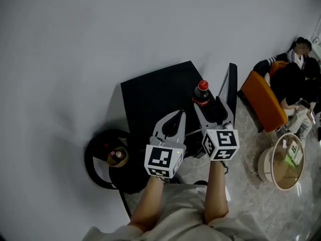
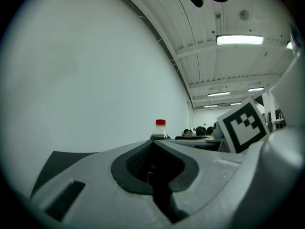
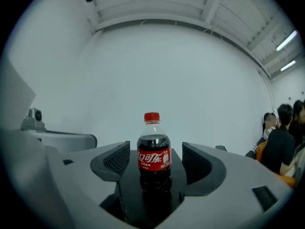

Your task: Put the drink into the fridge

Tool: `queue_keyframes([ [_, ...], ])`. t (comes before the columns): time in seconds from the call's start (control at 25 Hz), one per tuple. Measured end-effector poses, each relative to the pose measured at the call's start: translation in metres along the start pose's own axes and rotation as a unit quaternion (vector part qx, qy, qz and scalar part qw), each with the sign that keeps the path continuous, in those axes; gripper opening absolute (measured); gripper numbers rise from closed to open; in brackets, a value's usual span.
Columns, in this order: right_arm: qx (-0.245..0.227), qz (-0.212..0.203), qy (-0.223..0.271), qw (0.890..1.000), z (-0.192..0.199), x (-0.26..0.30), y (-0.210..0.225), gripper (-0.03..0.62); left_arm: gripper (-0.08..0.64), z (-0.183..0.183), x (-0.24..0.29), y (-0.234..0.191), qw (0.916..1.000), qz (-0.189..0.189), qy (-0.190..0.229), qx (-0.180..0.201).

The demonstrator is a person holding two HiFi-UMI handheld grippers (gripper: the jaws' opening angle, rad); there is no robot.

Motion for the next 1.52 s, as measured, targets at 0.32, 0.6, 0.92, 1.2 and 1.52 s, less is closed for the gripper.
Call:
queue_keyframes([
  [0.32,-0.076,0.043,-0.115,0.990,0.006,0.044,-0.003,0.319,0.009,-0.019,-0.013,-0.039,0.9998,-0.005,0.018,-0.006],
  [0.6,-0.043,0.054,-0.096,0.993,0.019,0.054,-0.006,0.313,0.009,-0.016,-0.041,-0.064,0.9986,-0.050,0.012,-0.009],
  [0.92,-0.042,-0.031,-0.084,0.995,0.020,0.049,-0.029,0.311,0.009,-0.006,-0.066,-0.062,0.9927,-0.118,0.002,-0.023],
  [1.2,-0.055,-0.117,-0.095,0.987,0.023,0.034,-0.043,0.311,0.009,0.007,-0.082,-0.032,0.9819,-0.183,-0.001,-0.048],
  [1.52,-0.012,-0.201,-0.052,0.978,0.022,-0.010,-0.043,0.310,0.009,0.017,-0.097,0.017,0.9686,-0.243,-0.001,-0.052],
])
Point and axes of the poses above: the fingertips, and each gripper's own axes: x forward along the fingers, y to its right, z out of its underside, the point moved 8 cm from there along -x, backward along the fingers, and after that the axes turned 1 degree about z, right-handed, at the moved point
